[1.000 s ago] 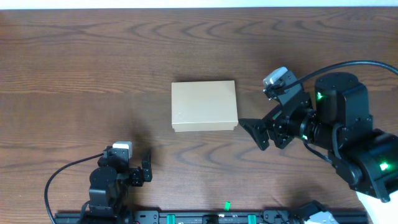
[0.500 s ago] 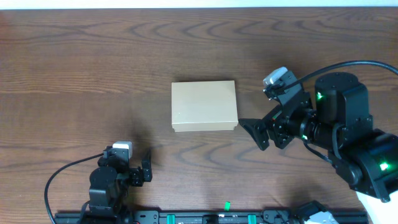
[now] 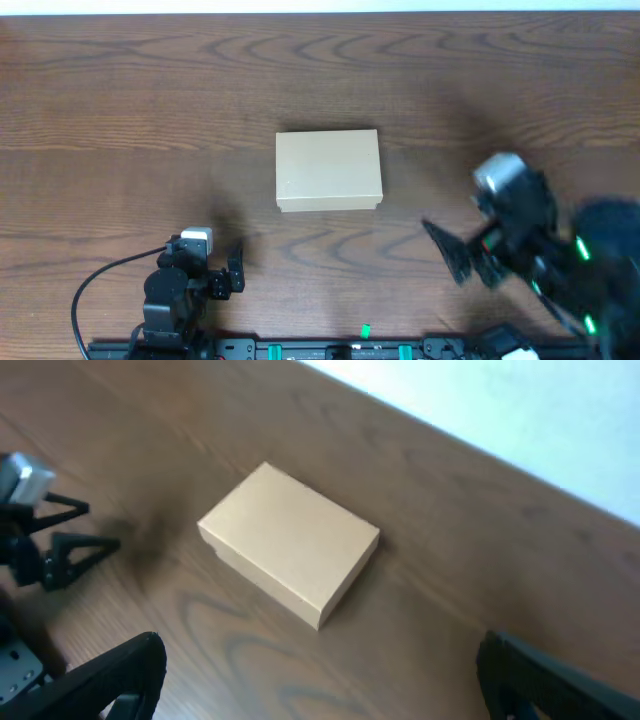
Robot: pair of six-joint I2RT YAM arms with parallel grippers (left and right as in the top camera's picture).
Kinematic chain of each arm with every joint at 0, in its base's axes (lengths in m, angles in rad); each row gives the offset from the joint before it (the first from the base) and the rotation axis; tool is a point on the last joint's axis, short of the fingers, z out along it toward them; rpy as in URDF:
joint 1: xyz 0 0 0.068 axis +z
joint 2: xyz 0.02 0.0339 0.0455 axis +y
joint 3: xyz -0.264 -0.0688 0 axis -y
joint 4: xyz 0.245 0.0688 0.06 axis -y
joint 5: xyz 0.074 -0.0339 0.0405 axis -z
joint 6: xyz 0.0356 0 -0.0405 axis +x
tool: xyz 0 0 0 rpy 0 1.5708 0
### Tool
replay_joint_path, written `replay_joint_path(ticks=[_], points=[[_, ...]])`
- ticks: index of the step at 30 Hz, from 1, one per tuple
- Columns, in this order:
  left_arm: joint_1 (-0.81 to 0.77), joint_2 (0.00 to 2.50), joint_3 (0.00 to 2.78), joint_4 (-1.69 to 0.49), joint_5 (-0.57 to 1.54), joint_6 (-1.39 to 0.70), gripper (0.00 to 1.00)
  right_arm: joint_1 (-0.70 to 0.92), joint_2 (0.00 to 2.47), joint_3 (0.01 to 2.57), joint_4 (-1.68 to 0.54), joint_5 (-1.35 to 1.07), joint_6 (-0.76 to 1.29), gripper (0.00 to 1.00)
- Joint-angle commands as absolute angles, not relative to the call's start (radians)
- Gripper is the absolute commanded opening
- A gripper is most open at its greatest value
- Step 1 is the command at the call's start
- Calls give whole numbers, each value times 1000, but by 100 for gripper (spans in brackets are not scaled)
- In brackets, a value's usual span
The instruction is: Pack container
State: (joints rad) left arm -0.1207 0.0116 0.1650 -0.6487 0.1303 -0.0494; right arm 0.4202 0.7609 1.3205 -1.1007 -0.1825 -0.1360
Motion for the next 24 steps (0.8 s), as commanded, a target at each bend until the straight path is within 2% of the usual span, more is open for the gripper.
replay_joint_path(ticks=[1, 7, 14, 24], points=[[-124, 4, 159, -654, 123, -56, 95, 448, 622, 1159, -1070, -169, -126, 99], [-124, 4, 159, -654, 123, -56, 95, 506, 324, 740, -825, -186, -48, 99], [-124, 4, 159, -654, 123, -56, 95, 568, 123, 370, -613, -184, -49, 99], [-124, 4, 159, -654, 123, -56, 95, 602, 5, 161, -526, -196, -49, 99]])
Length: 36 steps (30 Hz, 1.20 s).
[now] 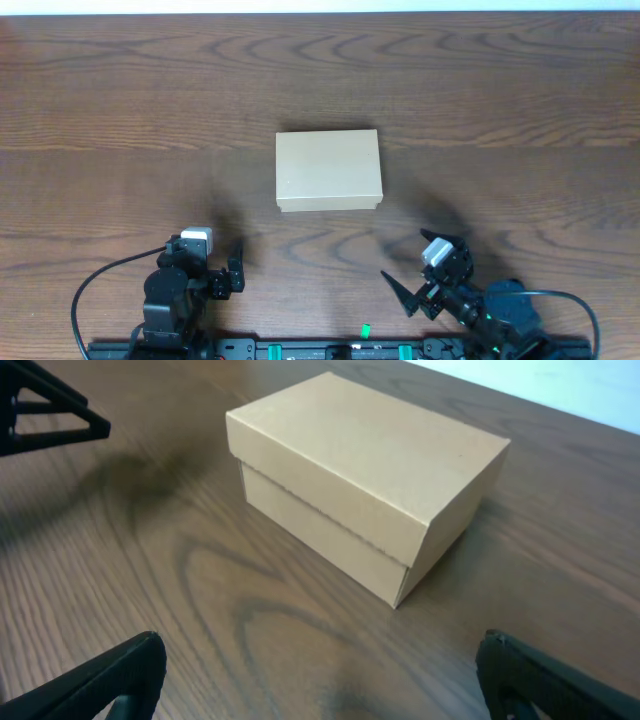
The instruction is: Pack container
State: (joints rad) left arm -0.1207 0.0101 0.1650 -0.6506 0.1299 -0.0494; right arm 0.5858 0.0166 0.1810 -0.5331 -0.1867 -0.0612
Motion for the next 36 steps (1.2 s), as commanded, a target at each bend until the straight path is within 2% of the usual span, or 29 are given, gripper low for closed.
replay_joint_path(ticks=[1, 36], points=[[-124, 4, 159, -654, 123, -56, 95, 604, 5, 151, -525, -195, -49, 99], [-124, 4, 159, -654, 123, -56, 95, 604, 5, 142, -513, -191, -49, 99]])
